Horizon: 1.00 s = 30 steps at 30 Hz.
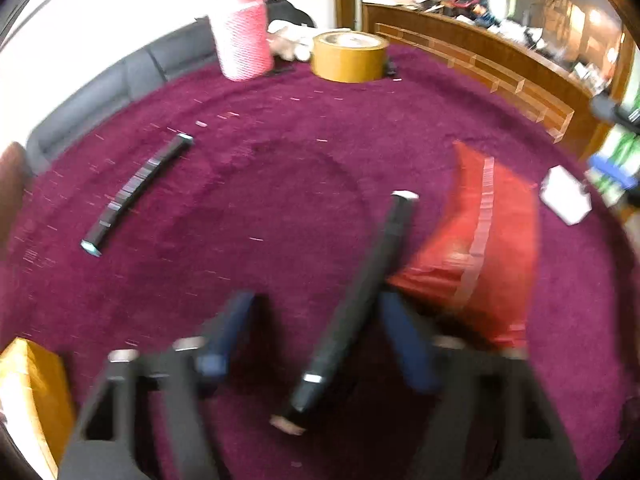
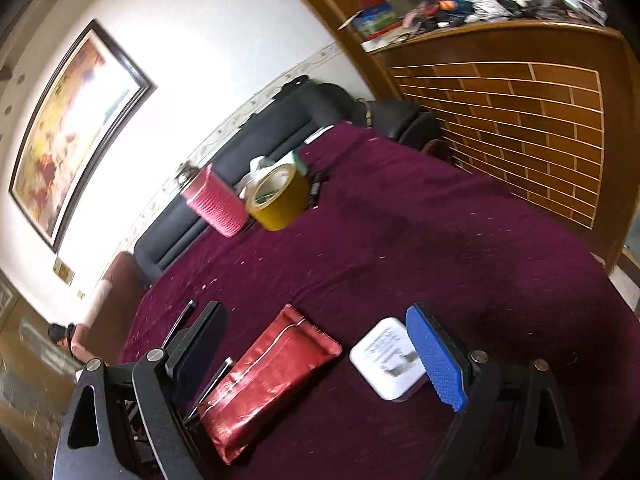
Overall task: Organize objects
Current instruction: 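Reach to the black marker beside the red packet and grasp it with the left gripper, then lift the black marker with the left gripper while the right gripper grasps the red packet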
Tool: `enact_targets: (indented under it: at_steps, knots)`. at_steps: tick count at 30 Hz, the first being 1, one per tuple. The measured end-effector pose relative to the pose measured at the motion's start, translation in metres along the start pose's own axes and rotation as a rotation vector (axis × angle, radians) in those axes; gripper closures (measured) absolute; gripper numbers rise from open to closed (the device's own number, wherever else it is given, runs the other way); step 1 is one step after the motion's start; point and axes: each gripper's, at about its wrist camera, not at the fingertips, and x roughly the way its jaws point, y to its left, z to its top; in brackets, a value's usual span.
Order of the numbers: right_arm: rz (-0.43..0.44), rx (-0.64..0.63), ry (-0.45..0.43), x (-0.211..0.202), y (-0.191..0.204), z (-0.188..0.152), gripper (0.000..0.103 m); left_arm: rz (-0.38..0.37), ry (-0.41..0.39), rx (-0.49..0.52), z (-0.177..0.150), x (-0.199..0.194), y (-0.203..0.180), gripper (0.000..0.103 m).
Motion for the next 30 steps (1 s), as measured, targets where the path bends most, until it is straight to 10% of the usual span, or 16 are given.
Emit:
enact_targets:
  at_steps: [3, 10, 20, 30]
  knots:
    - [-0.013, 0.02, 0.014, 0.003, -0.003, -0.001, 0.009, 0.0, 0.023, 0.02, -0.001, -0.005, -0.014, 0.089]
    - [-0.037, -0.006, 0.022, 0.009, 0.0, -0.003, 0.009, -0.065, 0.054, -0.04, -0.029, -0.025, -0.025, 0.089]
    - [-0.064, -0.104, 0.046, 0.018, 0.014, -0.014, 0.009, 0.04, -0.004, -0.016, -0.022, -0.019, -0.045, 0.089]
    - [0.011, -0.091, 0.072, 0.003, 0.036, -0.028, 0.009, 0.02, -0.146, -0.202, -0.066, -0.12, -0.006, 0.089]
